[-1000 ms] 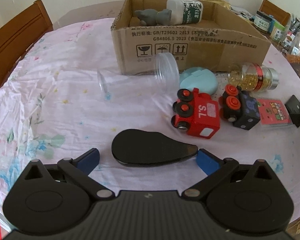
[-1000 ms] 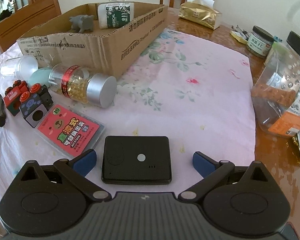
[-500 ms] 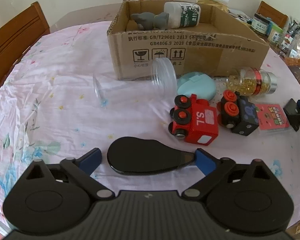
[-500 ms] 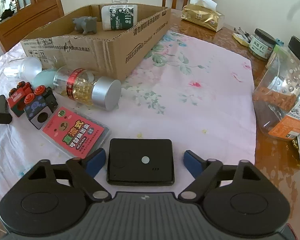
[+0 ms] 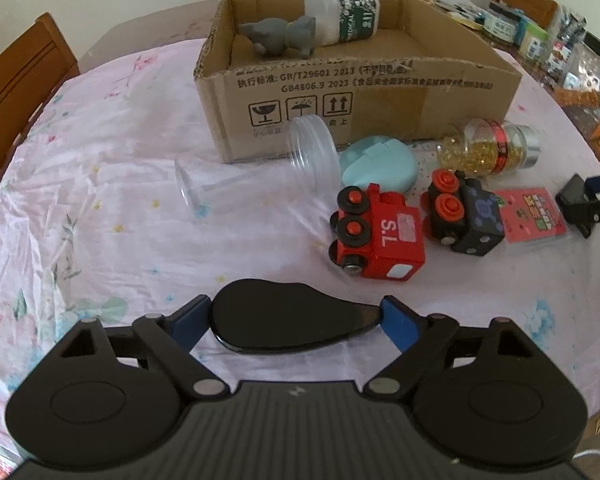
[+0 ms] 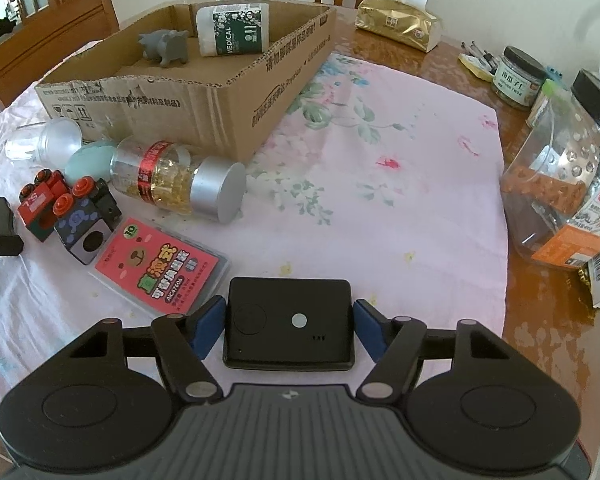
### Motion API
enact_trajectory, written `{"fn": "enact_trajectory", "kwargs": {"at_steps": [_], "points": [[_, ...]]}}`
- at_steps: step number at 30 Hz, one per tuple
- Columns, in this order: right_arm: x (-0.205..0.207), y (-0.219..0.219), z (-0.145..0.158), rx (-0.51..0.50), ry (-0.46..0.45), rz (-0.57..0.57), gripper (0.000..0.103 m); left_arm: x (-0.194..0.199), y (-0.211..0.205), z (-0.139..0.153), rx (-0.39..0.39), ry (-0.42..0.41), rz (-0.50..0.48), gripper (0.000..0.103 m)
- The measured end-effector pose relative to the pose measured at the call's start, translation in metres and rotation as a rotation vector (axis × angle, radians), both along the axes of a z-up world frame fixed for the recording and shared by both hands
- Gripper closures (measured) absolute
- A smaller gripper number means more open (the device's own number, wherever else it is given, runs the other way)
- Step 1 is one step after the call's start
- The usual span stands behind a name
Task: Organize rigid objects
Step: 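Place the lid in the box with the left tool while the right tool places the timer there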
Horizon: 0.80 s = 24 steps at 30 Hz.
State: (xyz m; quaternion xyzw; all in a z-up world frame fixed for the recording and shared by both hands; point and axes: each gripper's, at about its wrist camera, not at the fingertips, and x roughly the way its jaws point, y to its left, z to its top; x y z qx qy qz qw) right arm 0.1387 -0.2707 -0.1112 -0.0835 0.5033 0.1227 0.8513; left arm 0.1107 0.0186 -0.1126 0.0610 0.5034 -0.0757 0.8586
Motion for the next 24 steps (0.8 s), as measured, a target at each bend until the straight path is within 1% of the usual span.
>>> {"fn": "enact_trajectory", "kwargs": {"at_steps": [4,8,12,15,17,20,24], "points": [[-0.001,-0.001,0.011,0.004,-0.01,0.0,0.029,0.0,0.001,0.014,0.0,0.0,-0.033,0.013],[-0.002,-0.001,0.03,0.005,-0.035,0.014,0.029,0.002,0.0,0.033,-0.004,-0.007,-0.07,0.013],[0.004,0.007,0.062,0.032,-0.079,0.054,0.029,0.004,-0.003,0.053,-0.016,-0.018,-0.109,0.013],[0.014,0.02,0.087,0.048,-0.134,0.097,0.029,0.009,-0.003,0.069,-0.024,-0.034,-0.133,0.013],[0.024,0.031,0.103,0.059,-0.172,0.132,0.029,0.013,-0.003,0.08,-0.031,-0.058,-0.148,0.013],[0.042,0.048,0.118,0.092,-0.207,0.171,0.029,0.022,-0.001,0.097,-0.03,-0.108,-0.164,0.013],[0.072,0.074,0.118,0.102,-0.216,0.207,0.029,0.04,0.003,0.11,-0.018,-0.158,-0.163,0.013]]}}
